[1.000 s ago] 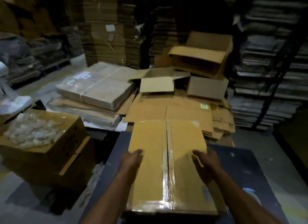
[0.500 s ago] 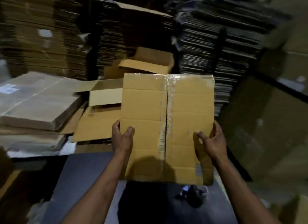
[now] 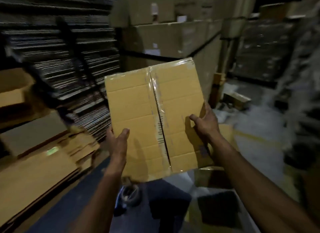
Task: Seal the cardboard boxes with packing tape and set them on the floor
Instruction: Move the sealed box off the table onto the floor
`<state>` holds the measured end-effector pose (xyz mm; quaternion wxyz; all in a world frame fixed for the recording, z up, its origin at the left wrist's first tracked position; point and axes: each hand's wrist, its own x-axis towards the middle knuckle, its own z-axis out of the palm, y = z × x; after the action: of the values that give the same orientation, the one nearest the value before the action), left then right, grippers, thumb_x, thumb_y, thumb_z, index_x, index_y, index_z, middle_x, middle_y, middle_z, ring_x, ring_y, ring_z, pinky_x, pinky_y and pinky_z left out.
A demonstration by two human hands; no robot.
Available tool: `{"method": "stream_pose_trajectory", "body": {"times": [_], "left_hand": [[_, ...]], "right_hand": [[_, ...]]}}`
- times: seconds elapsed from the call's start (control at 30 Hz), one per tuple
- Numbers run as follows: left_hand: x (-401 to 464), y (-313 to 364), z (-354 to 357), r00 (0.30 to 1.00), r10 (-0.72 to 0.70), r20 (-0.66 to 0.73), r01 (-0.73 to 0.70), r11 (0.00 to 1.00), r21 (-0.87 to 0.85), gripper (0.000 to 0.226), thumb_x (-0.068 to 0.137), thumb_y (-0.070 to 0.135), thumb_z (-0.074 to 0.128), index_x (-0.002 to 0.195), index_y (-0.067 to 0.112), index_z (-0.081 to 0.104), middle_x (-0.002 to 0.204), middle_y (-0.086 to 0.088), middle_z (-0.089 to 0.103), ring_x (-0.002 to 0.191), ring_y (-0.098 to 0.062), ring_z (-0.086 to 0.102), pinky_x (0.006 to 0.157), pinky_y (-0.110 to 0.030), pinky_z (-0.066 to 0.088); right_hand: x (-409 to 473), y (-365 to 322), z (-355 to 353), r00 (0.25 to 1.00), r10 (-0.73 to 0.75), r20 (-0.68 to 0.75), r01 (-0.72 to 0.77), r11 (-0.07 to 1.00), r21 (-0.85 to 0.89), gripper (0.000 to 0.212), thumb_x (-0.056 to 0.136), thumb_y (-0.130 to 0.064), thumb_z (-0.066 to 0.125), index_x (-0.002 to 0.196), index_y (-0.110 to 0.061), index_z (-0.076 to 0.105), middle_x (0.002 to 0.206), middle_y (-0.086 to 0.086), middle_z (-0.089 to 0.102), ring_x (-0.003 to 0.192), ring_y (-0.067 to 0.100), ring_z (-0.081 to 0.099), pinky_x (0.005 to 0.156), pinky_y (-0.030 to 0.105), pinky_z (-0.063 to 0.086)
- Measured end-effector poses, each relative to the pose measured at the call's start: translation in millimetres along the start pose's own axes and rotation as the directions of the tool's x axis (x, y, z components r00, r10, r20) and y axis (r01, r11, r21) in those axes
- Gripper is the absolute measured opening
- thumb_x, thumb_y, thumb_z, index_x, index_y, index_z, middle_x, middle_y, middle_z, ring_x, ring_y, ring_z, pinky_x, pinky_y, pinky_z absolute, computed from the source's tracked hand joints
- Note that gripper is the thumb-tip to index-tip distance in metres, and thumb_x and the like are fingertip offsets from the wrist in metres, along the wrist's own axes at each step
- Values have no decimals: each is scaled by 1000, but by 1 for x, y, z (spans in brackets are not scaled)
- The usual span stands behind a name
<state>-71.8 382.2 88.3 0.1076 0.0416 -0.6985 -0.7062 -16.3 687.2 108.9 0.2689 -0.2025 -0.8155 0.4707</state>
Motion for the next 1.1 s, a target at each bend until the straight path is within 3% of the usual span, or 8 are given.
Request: {"method": "stream_pose_trajectory", "body": {"times": [0.13, 0.3, 0.4, 0.5, 0.6, 0.73, 0.9, 1.1], "left_hand": [[14, -28, 120, 965, -14, 262, -13, 995, 104, 47, 84, 31, 73, 130, 28, 65, 112, 5, 74, 103, -23, 70, 88, -42, 56], [25, -90, 278, 836, -292, 466, 155, 938, 310, 52, 74, 53, 76, 120, 30, 71, 108, 3, 78, 104, -26, 72, 97, -56, 55], [14, -133, 358, 820, -351, 453, 196, 914, 354, 57, 68, 56, 77, 114, 21, 74, 105, -1, 78, 99, -26, 71, 87, -45, 58], [6, -173, 415, 805, -425, 414, 252, 876, 411, 46, 73, 37, 82, 110, 10, 76, 102, -8, 77, 90, -24, 71, 66, -31, 52], [15, -211, 460, 786, -501, 362, 301, 821, 485, 49, 60, 34, 77, 101, 8, 73, 98, -9, 76, 91, -31, 71, 71, -39, 57], [48, -252, 523, 789, -521, 325, 268, 768, 582, 54, 66, 24, 85, 112, 7, 64, 108, -9, 68, 98, -34, 66, 75, -40, 58], [107, -294, 612, 779, -551, 299, 255, 715, 651, 58, 71, 16, 91, 119, 6, 60, 117, -10, 68, 104, -32, 66, 82, -37, 56], [184, -336, 698, 803, -510, 309, 176, 698, 695, 54, 73, 20, 93, 115, 12, 62, 110, -8, 68, 108, -32, 68, 81, -34, 52]], "right_hand": [[73, 101, -66, 989, 130, -75, -132, 991, -21, 93, 73, -60, 71, 152, -22, 40, 146, 6, 57, 131, 31, 55, 105, 47, 50], [145, 232, -142, 893, 445, -66, -448, 893, -36, 90, 86, -45, 75, 159, -16, 30, 158, 12, 42, 139, 38, 45, 109, 50, 46], [173, 304, -171, 851, 524, -25, -524, 849, -64, 97, 69, -57, 74, 153, -21, 40, 146, 9, 56, 127, 34, 56, 104, 49, 51], [199, 360, -185, 821, 569, 39, -560, 817, -142, 83, 66, -46, 74, 141, -21, 50, 128, 4, 66, 111, 31, 63, 95, 46, 56], [232, 412, -184, 802, 594, 64, -567, 790, -234, 99, 56, -49, 75, 147, -26, 44, 134, 5, 62, 111, 30, 63, 90, 48, 58], [286, 425, -176, 784, 619, 50, -578, 756, -306, 97, 80, -22, 82, 161, -17, 28, 155, 13, 43, 132, 39, 51, 96, 48, 54], [381, 469, -156, 776, 631, -4, -589, 722, -363, 84, 78, -16, 79, 154, -21, 44, 141, 19, 57, 102, 40, 66, 76, 51, 61], [486, 523, -129, 782, 624, 6, -565, 712, -418, 79, 81, -23, 81, 153, -21, 46, 145, 17, 52, 124, 38, 57, 94, 46, 55]]}}
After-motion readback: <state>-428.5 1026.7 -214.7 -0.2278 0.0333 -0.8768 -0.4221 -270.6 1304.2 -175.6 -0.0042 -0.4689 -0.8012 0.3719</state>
